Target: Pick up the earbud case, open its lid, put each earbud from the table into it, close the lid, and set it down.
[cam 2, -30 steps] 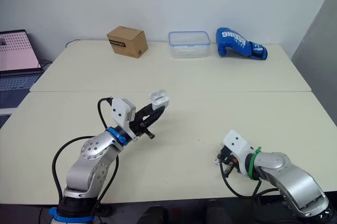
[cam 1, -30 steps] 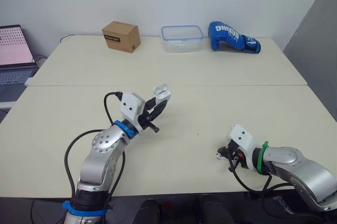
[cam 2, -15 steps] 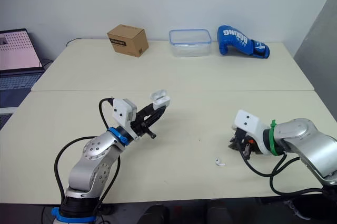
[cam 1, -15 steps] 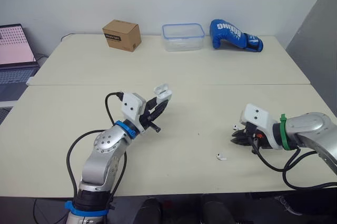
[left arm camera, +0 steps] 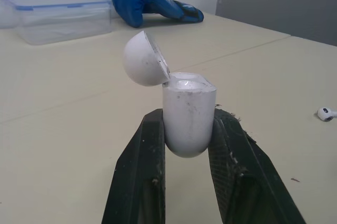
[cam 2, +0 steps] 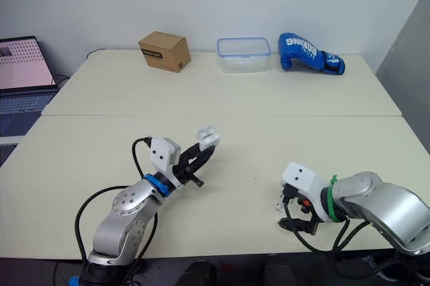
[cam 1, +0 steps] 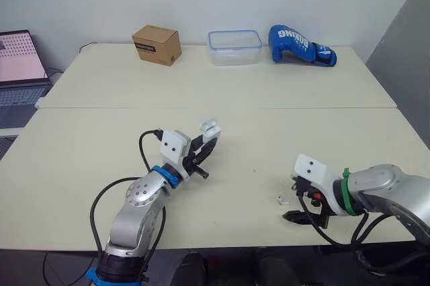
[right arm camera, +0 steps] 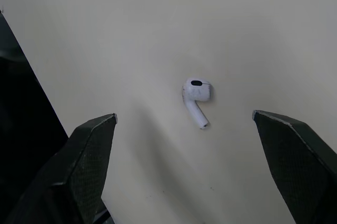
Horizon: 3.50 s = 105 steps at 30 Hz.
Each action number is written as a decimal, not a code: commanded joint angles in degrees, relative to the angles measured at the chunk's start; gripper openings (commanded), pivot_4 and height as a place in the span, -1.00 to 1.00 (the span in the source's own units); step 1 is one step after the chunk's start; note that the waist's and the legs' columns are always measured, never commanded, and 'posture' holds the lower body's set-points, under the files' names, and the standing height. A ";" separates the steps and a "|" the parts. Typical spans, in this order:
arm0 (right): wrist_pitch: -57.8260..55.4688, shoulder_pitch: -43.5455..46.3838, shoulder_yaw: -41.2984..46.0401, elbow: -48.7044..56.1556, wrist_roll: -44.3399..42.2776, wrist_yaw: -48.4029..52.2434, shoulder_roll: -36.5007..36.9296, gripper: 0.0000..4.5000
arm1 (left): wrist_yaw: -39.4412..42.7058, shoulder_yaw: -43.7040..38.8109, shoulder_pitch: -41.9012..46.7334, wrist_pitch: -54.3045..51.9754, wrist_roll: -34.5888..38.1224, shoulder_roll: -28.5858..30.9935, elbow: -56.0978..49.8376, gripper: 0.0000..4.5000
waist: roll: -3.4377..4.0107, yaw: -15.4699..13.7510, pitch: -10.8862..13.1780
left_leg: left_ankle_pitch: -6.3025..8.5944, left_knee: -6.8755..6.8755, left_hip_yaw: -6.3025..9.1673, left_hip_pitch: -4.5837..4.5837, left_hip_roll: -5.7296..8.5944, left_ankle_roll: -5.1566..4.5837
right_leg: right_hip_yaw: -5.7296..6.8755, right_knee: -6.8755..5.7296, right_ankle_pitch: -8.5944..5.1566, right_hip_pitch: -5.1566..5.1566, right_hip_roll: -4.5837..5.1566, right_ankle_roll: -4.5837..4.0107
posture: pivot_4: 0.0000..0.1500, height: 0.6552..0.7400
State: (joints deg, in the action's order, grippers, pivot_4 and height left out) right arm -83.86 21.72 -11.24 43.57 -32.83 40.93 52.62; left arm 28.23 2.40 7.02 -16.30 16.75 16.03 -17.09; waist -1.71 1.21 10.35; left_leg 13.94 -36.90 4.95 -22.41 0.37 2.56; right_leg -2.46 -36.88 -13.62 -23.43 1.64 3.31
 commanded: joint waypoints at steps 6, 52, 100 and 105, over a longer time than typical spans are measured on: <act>5.63 -0.29 -3.50 -5.62 2.85 -2.97 -0.49 0.97 | 0.15 -0.17 -0.36 -0.11 0.60 0.49 -3.30 -0.67 | 0.00 0.07 0.00 | 0.00 0.02 0.00 -0.02 0.01 0.00 | 0.00 0.02 0.00 -0.01 0.00 0.00 | 1.00 1.00; 81.93 -14.99 -0.24 -51.61 28.29 35.23 26.16 -0.99 | -0.72 -2.22 -2.53 -0.01 0.95 1.81 -4.73 -0.67 | -0.19 -1.07 -0.13 | 0.18 0.02 -0.58 0.28 -0.01 0.02 | -0.01 0.10 -0.25 0.22 0.38 -0.19 | 1.00 1.00; 70.42 -9.04 0.95 -54.11 38.75 37.09 19.18 0.11 | -1.54 -1.72 -3.59 0.52 0.42 1.48 -5.44 -0.67 | -0.02 0.28 -0.08 | 0.17 -0.07 -0.61 0.47 0.00 0.02 | -0.11 -0.08 -0.11 0.36 0.34 0.00 | 1.00 1.00; 70.96 -11.87 2.40 -53.41 38.92 35.46 18.81 0.11 | -1.50 -1.59 -3.08 0.60 0.34 1.37 -5.08 -0.67 | -0.04 0.26 -0.10 | 0.17 -0.07 -0.59 0.47 0.00 0.02 | -0.10 -0.08 -0.11 0.37 0.34 0.00 | 1.00 1.00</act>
State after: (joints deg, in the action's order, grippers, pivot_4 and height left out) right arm -12.75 11.35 -8.27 -9.50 5.49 77.21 71.75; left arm 26.84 1.15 3.02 -17.03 16.87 17.58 -20.21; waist -1.75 1.47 10.25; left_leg 14.11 -36.98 4.35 -21.94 0.37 2.58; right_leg -2.56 -36.96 -13.73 -23.06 1.98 3.32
